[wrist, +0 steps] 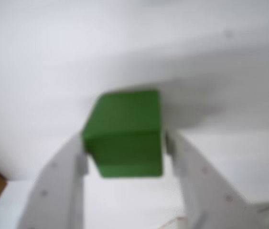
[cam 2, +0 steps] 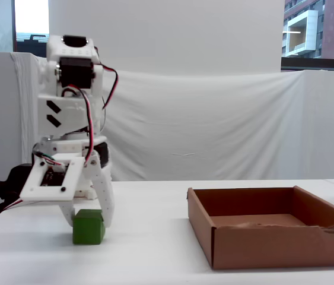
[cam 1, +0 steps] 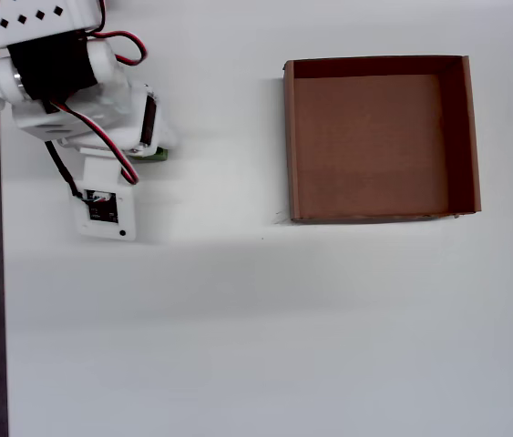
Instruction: Grasp a green cube and put it in a box.
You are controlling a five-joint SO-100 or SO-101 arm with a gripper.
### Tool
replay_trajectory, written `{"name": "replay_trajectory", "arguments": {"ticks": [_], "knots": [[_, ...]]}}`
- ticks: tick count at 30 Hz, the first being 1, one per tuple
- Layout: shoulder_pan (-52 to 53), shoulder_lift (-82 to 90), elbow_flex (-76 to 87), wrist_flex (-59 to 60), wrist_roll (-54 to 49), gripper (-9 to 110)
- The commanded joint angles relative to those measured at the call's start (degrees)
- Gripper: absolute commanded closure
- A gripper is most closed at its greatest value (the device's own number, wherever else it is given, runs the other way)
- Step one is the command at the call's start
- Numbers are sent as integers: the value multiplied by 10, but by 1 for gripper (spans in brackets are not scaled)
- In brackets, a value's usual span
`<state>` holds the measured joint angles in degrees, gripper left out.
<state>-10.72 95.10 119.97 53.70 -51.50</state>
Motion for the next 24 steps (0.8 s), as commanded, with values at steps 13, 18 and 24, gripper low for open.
{"name": "replay_trajectory", "arguments": {"ticks": [13, 18, 24], "knots": [[1, 30, 4, -5, 4, 87], [2, 45, -2, 17, 4, 87], [-2, 67, -18, 53, 4, 87]]}}
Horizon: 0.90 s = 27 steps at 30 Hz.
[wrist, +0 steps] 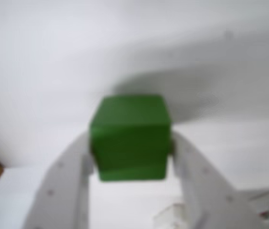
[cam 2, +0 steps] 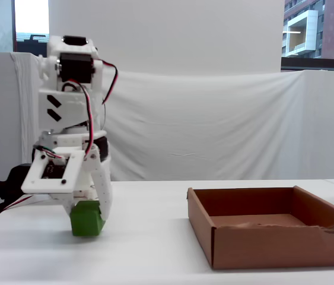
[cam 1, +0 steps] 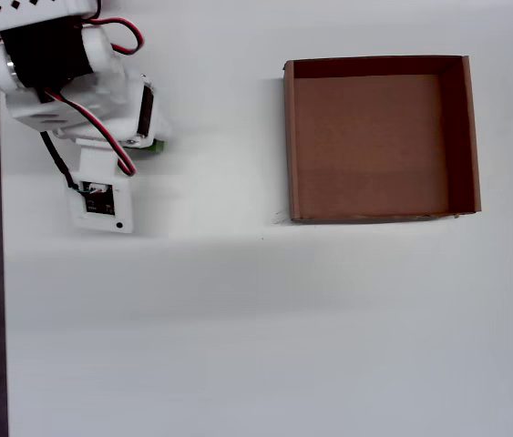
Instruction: Grasp a green cube and put it in a box.
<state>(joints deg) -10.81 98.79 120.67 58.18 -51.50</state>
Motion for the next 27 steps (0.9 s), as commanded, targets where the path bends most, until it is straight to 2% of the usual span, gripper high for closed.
{"name": "replay_trajectory", "arguments": {"ticks": [1, 16, 27], "knots": [[-1, 34, -25, 11, 4, 87], [-52, 112, -90, 91, 38, 87], [-117, 101, -171, 108, 83, 87]]}}
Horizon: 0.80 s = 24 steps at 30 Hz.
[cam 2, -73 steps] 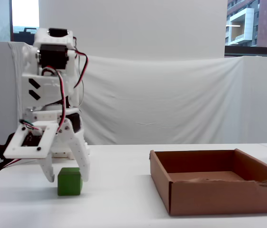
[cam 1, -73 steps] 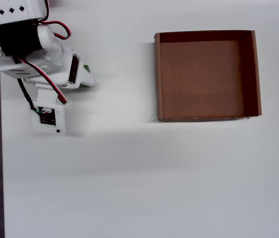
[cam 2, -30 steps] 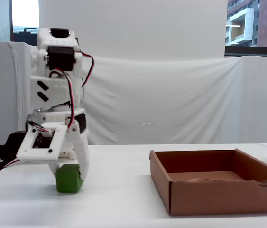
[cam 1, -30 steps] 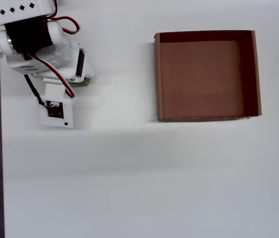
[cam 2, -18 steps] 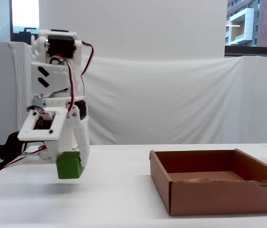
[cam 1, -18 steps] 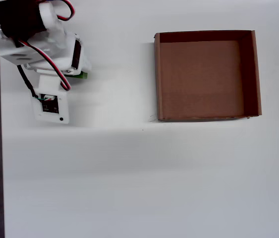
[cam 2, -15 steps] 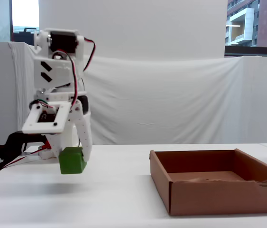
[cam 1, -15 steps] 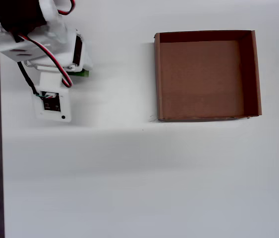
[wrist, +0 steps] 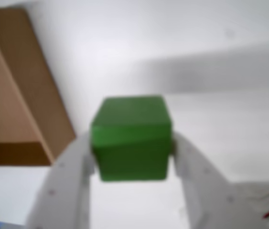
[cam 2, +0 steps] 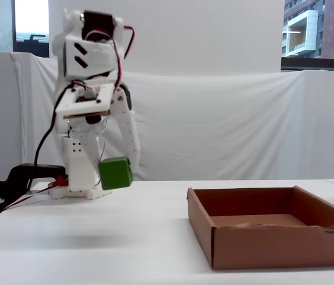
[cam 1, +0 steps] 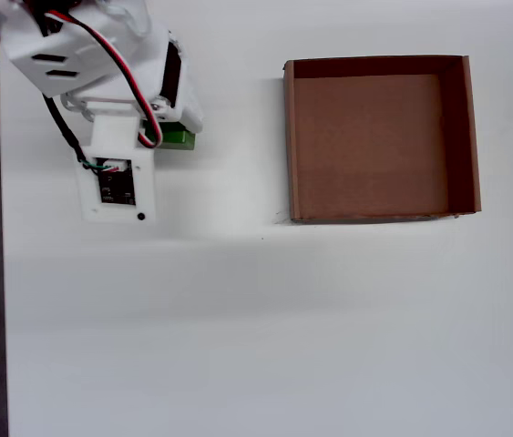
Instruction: Grasp a green cube and put it in a box.
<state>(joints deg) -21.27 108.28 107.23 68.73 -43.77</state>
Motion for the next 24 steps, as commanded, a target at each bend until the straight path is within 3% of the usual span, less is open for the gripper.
{"name": "replay_trajectory", "arguments": {"ticks": [1, 24], "knots": [[-20, 3, -44, 4, 9, 87], [-208, -209, -323, 110, 93, 87]]}}
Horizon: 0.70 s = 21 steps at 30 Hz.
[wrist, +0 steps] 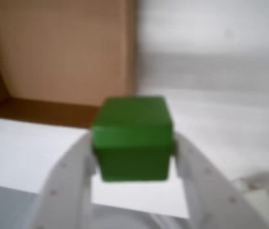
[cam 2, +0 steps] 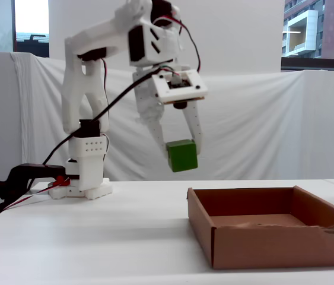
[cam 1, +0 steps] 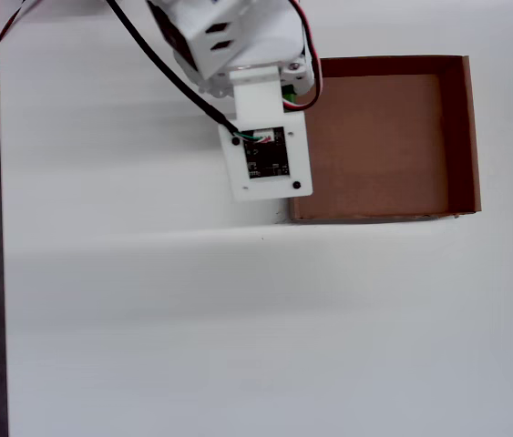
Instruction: Grasp a green cube and put it in a box.
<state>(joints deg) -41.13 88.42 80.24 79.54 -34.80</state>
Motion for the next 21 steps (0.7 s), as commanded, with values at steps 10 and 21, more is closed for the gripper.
{"name": "replay_trajectory", "arguments": {"ticks": [10, 21], "knots": [[-32, -134, -170, 4, 4, 87], [-50, -214, -213, 2, 4, 86]]}}
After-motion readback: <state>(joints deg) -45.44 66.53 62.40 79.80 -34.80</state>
